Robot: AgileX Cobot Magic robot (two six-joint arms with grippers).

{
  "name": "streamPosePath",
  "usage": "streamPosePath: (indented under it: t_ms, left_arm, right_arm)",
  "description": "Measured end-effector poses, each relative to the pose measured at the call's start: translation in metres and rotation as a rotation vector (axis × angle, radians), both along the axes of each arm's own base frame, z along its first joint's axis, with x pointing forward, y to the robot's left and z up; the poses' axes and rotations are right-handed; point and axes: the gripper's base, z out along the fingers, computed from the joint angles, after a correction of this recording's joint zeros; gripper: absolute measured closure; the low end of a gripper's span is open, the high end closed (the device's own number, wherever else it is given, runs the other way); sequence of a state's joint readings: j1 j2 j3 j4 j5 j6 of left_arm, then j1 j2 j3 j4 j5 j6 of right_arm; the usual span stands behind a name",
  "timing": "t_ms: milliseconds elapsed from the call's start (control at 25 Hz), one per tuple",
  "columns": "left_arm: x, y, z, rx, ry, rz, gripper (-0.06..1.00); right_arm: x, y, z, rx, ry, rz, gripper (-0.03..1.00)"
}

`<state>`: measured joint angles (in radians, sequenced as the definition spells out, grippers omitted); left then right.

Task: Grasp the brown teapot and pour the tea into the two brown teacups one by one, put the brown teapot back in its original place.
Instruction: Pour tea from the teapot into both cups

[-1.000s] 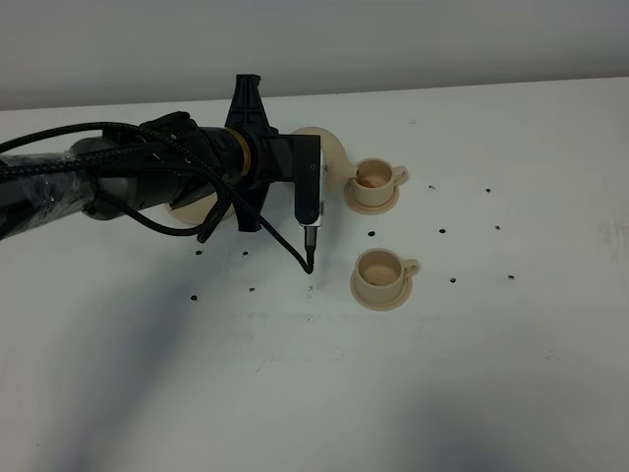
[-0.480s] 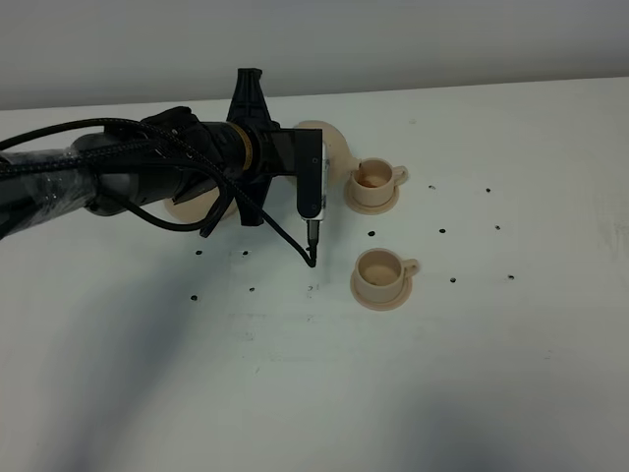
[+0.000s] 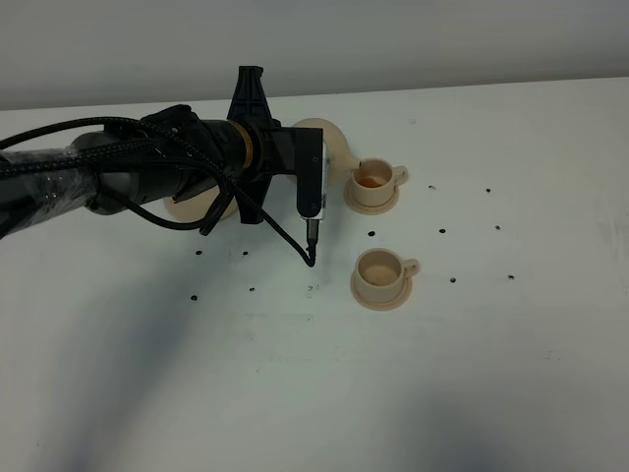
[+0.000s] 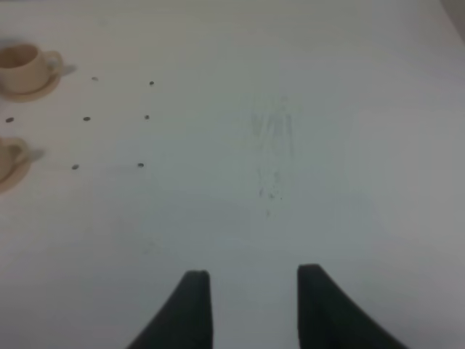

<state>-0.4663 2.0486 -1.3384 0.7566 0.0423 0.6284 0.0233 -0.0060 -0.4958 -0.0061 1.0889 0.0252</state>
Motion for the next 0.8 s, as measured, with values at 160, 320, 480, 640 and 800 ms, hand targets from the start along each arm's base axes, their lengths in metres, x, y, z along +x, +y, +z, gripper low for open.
streamPosePath:
  t_ms: [160,320,480,640,800]
  left_arm:
    - [-0.0006,-0.0012,0.0000,0.001,0.000,-0.004,0.86]
    - [0.0003,-0.0030,0.0000,0.001,-0.001,-0.004,0.86]
    - [0.0009,-0.0057,-0.0050,0.004,0.008,-0.006,0.86]
    - [0.0057,-0.0081,-0.0051,0.006,0.004,0.000,0.86]
    - [0.0064,-0.0086,-0.0054,0.005,0.003,-0.002,0.86]
  right_arm:
    - [0.0000,0.0000,0.0000,0.001,0.000,0.000,0.66]
    - [0.0000,0.0000,0.0000,0.000,0.000,0.000,0.66]
    - [0.0000,0.0000,0.0000,0.000,0.000,0.000,0.66]
    - [0.0000,0.0000,0.0000,0.000,0.000,0.000,0.66]
    - [0.0000,0.0000,0.0000,0.000,0.000,0.000,0.66]
